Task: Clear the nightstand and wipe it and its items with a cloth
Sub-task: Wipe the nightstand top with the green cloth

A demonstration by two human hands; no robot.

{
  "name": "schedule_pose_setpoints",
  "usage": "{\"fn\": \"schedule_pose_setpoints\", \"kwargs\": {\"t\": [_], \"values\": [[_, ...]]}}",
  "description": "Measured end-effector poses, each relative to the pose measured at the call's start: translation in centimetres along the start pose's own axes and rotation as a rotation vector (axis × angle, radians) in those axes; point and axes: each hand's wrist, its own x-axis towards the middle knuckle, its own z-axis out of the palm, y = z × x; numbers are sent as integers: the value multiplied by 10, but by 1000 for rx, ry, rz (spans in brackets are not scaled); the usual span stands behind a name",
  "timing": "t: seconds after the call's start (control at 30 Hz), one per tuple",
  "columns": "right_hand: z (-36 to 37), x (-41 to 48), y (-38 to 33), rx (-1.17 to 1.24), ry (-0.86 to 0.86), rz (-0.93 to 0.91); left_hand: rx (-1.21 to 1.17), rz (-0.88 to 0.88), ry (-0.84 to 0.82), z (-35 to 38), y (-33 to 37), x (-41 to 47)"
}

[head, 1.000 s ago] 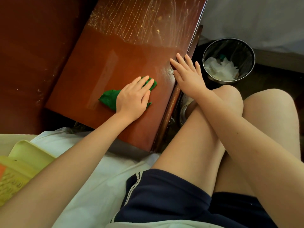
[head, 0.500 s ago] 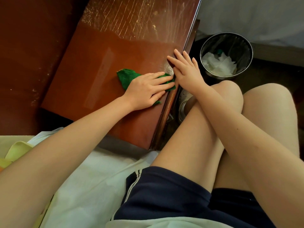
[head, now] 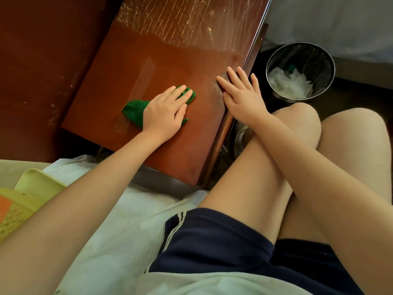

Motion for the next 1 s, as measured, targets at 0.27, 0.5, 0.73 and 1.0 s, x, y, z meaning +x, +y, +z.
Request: {"fn": "schedule_pose_setpoints", "kwargs": {"t": [0.27, 0.5, 0.73, 1.0], "values": [[1, -8, -8, -62, -27, -27, -19, 332, 12, 0, 28, -13], [3, -16, -10, -99, -65, -82, -30, 490, -57, -6, 23, -42], [0, -22, -13, -113, -107, -71, 21, 178, -60, -13, -10, -65], [2, -25, -21, -103, -105, -37, 18, -282, -85, -10, 33, -48]]}}
